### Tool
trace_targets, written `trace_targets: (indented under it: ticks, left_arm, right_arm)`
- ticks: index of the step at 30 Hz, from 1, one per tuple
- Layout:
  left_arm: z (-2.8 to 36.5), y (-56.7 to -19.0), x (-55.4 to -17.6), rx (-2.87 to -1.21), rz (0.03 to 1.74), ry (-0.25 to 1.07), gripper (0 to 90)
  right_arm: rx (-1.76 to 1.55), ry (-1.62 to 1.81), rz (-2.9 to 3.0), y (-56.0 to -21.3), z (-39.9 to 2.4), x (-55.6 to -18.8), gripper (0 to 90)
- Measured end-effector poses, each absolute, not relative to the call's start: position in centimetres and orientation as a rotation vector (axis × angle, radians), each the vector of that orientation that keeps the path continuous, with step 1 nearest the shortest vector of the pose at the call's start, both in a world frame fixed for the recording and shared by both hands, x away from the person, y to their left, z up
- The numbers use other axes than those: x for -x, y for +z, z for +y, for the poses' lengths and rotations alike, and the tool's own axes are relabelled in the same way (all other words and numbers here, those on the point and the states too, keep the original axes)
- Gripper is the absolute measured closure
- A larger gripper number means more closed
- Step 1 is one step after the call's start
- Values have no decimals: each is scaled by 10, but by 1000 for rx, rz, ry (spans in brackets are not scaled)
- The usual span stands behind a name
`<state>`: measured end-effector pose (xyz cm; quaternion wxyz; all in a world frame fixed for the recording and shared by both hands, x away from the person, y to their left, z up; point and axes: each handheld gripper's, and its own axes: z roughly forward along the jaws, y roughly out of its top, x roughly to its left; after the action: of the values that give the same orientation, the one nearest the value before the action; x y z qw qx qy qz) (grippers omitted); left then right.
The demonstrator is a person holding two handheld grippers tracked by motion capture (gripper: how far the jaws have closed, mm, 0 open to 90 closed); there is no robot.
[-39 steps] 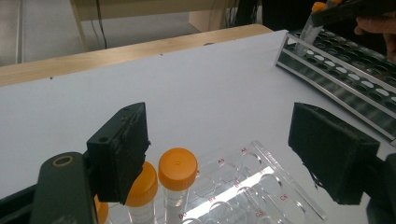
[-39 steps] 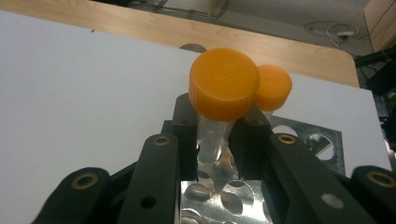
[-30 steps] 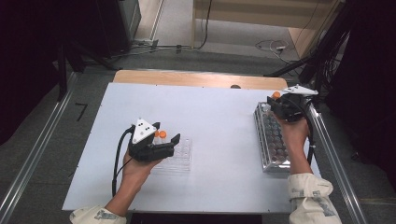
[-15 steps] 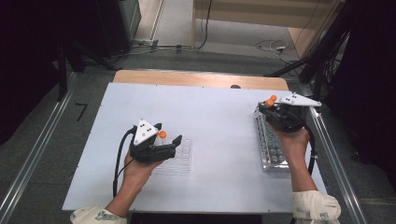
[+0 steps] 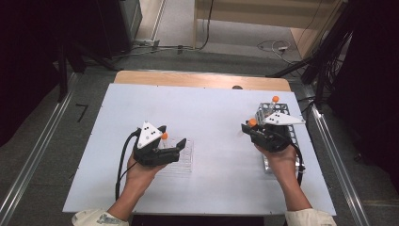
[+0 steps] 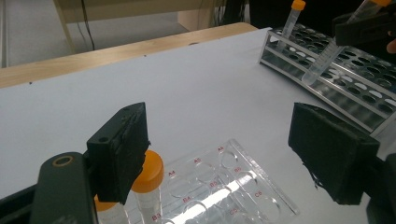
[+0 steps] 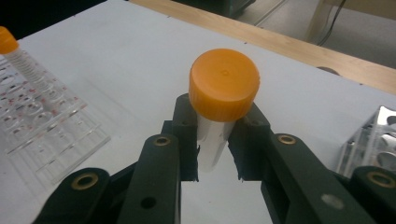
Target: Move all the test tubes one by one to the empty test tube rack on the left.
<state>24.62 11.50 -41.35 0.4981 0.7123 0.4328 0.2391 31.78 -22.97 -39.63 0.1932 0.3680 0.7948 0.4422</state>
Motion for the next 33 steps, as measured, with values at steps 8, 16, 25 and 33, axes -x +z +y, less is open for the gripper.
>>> trace_targets:
  ticks: [8,16,25,33]
  left_arm:
    - [111,-412,-243,-1725,1023,560,210]
    - [101,-409,-236,-1727,971,493,213]
    - [85,-410,-230,-1752,916,448,221]
    - [70,-412,-229,-1756,877,414,266]
  right_arm:
    - [-965,1235,2306,-404,-212,-310,714]
    - [-864,1232,2400,-410,-189,-301,714]
    - [-738,1209,2521,-422,-161,-287,714]
    - [-669,1197,2576,-427,-143,-279,714]
